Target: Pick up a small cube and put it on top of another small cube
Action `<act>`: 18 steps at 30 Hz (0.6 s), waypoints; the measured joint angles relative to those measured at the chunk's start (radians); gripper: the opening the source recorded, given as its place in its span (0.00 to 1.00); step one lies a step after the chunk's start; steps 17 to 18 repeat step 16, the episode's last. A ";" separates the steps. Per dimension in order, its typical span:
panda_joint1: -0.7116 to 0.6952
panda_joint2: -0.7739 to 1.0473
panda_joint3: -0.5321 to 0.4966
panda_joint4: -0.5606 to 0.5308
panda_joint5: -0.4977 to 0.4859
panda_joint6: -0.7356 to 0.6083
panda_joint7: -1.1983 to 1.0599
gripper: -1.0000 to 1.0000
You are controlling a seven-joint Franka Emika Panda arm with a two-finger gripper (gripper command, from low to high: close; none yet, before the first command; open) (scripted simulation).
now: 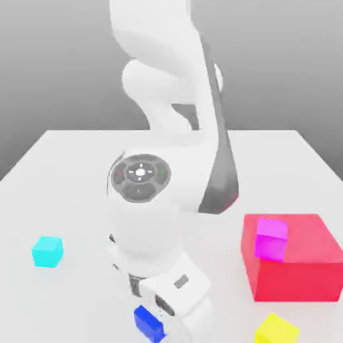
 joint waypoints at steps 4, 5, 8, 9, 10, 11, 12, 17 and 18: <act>0.045 -0.035 0.087 0.005 -0.046 -0.005 -0.154 0.00; 0.054 -0.046 0.110 0.006 -0.058 -0.004 -0.192 0.00; 0.081 -0.081 0.171 0.010 -0.088 0.003 -0.304 0.00; 0.089 -0.070 0.175 0.012 -0.104 0.020 -0.313 0.00; 0.097 -0.047 0.170 0.014 -0.125 0.042 -0.309 0.00; 0.108 -0.019 0.158 0.017 -0.147 0.068 -0.299 0.00; 0.121 0.012 0.143 0.020 -0.169 0.095 -0.286 0.00; 0.133 0.040 0.129 0.022 -0.190 0.119 -0.273 1.00; 0.133 0.040 0.129 0.022 -0.190 0.119 -0.273 1.00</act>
